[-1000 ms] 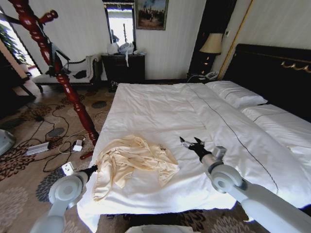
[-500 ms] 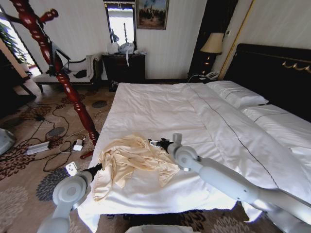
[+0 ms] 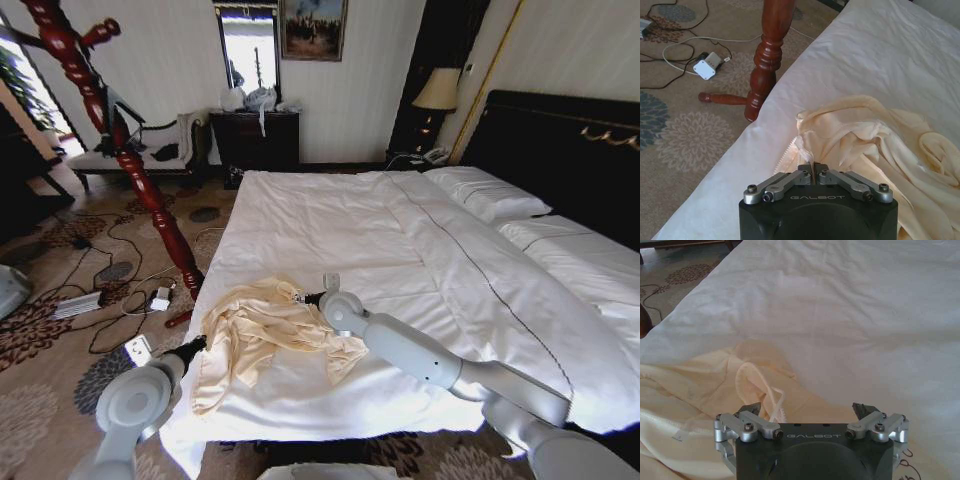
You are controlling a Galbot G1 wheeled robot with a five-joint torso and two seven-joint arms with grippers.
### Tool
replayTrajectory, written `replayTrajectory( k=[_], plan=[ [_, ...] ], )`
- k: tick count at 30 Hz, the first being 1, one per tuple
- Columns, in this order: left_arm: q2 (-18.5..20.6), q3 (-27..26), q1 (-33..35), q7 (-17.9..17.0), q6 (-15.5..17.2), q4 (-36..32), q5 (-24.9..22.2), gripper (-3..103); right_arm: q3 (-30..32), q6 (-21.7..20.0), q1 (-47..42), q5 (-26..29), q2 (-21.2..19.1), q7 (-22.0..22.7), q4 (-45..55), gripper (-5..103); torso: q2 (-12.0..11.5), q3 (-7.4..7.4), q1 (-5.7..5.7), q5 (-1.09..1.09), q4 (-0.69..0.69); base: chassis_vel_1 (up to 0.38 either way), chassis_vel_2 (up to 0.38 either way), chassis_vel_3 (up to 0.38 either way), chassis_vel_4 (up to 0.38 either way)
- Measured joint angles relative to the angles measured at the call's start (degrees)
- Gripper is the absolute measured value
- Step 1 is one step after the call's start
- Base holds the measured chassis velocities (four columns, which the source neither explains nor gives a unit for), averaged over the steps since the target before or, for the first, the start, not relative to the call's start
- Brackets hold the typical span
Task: Pick up the clothes from the bed and hang them on the clothes hanger.
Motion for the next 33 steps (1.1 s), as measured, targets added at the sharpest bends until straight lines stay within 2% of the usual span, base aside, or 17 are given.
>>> replayTrajectory(
  k=[2, 4, 5, 9, 11, 13, 14, 15, 17, 20, 22, 27, 33],
  plan=[
    [0.04, 0.0, -0.07, 0.0, -0.01, 0.05, 0.0, 2, -0.03, -0.17, 0.01, -0.02, 0.01, 0.2, -0.07, 101, 0.0, 0.0, 0.0, 0.0, 0.0, 0.0, 0.0, 0.0, 0.0],
    [0.18, 0.04, -0.34, -0.01, -0.01, 0.3, -0.02, 2, -0.07, -0.73, -0.25, -0.03, 0.23, 1.08, -0.17, 91, 0.0, 0.0, -0.01, 0.0, -0.02, 0.0, 0.0, 0.0, 0.0],
    [0.18, 0.04, -0.34, -0.01, -0.01, 0.3, -0.02, 2, -0.07, -0.73, -0.25, -0.03, 0.23, 1.08, -0.17, 91, 0.0, 0.0, -0.01, 0.0, -0.02, 0.0, 0.0, 0.0, 0.0],
    [0.61, 0.18, -0.95, -0.02, -0.03, 1.05, -0.08, 2, -0.08, -0.96, -1.46, -0.16, 1.08, 1.84, -0.28, 70, 0.0, 0.0, 0.0, 0.01, 0.0, 0.0, 0.0, 0.0, 0.0],
    [0.7, 0.18, -1.04, -0.02, -0.04, 1.19, -0.1, 2, -0.06, -0.97, -1.62, -0.18, 1.08, 1.91, -0.28, 70, 0.0, 0.0, -0.01, 0.01, 0.0, 0.0, 0.0, 0.0, 0.0],
    [0.76, 0.19, -1.18, -0.02, -0.04, 1.41, -0.11, 2, -0.02, -0.97, -1.84, -0.2, 1.02, 1.94, -0.28, 58, 0.0, 0.0, -0.01, 0.01, -0.01, 0.0, 0.0, 0.0, 0.0],
    [0.78, 0.19, -1.24, -0.02, -0.05, 1.51, -0.12, 2, 0.01, -0.97, -1.94, -0.21, 0.88, 1.93, -0.27, 58, 0.0, 0.0, -0.01, 0.01, -0.01, 0.0, 0.0, 0.0, 0.0],
    [0.81, 0.18, -1.31, -0.02, -0.05, 1.62, -0.13, 2, 0.03, -0.95, -2.04, -0.23, 0.65, 1.87, -0.16, 47, 0.0, 0.0, 0.0, 0.01, -0.01, 0.0, 0.0, 0.0, 0.0],
    [0.84, 0.19, -1.36, -0.01, -0.06, 1.7, -0.14, 2, 0.03, -0.92, -2.09, -0.25, 0.48, 1.81, -0.05, 47, 0.0, 0.0, -0.01, 0.01, -0.01, 0.0, 0.0, 0.0, 0.0],
    [0.91, 0.15, -1.47, 0.0, -0.08, 1.78, -0.17, 2, 0.08, -0.79, -2.29, -0.27, -0.08, 1.71, 0.59, 32, 0.0, 0.0, -0.01, 0.01, -0.01, 0.0, 0.0, 0.0, 0.0],
    [0.94, 0.13, -1.49, 0.0, -0.09, 1.79, -0.18, 2, 0.09, -0.74, -2.36, -0.27, -0.22, 1.7, 0.83, 32, 0.0, 0.0, -0.01, 0.01, -0.01, 0.0, 0.0, 0.0, 0.0],
    [1.37, -0.17, -1.8, 0.03, -0.19, 1.8, -0.27, 2, 0.33, 1.13, -3.28, -0.64, -1.59, 0.38, 3.3, 5, 0.0, 0.0, -0.01, 0.01, 0.0, 0.0, 0.0, 0.0, 0.0],
    [1.79, -0.52, -1.84, 0.05, -0.21, 1.41, -0.56, 2, 1.46, 2.89, -4.9, -1.01, -3.72, -1.82, 6.39, 0, 0.0, 0.0, -0.01, 0.01, -0.01, 0.0, 0.0, 0.0, 0.0]
  ],
)
